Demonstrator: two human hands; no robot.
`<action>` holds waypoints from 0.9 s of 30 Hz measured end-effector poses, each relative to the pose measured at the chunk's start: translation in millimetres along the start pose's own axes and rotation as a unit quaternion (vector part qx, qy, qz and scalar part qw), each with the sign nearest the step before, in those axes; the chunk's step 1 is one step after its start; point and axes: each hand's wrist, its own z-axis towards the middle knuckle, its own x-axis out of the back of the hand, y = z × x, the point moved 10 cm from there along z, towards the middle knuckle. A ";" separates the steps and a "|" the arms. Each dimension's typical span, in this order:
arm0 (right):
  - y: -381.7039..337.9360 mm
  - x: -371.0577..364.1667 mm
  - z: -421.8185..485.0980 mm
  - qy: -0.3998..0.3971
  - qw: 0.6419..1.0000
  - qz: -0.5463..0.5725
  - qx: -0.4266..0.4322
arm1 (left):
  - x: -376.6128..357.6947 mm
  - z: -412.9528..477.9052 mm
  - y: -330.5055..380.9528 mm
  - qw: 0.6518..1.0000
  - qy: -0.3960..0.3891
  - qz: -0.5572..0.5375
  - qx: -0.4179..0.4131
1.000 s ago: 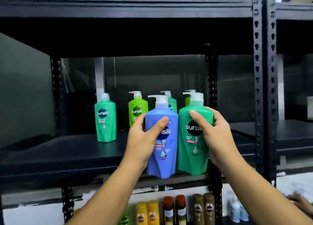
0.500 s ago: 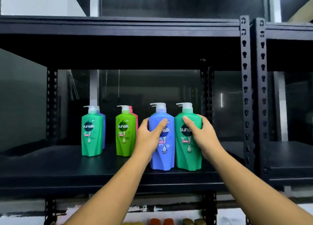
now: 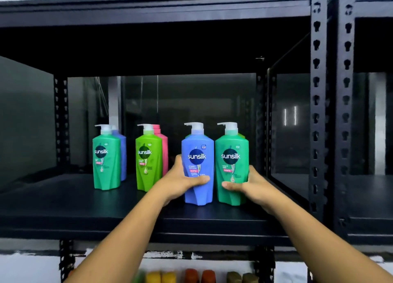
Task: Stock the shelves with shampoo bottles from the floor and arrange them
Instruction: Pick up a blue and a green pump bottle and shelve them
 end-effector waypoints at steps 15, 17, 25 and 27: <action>34.8 41.7 37.4 0.141 0.981 -0.126 -0.037 | 7.4 46.6 -41.3 0.994 0.024 0.103 -0.005; 35.1 44.2 37.9 0.145 0.978 -0.146 -0.034 | 4.6 45.7 -47.5 0.992 0.000 0.122 0.006; 35.1 48.0 35.2 0.163 0.974 -0.154 -0.041 | 9.5 49.8 -52.9 0.987 0.024 0.157 -0.007; 35.4 49.2 34.2 0.168 0.973 -0.154 -0.047 | 10.1 50.0 -54.4 0.986 0.028 0.164 -0.006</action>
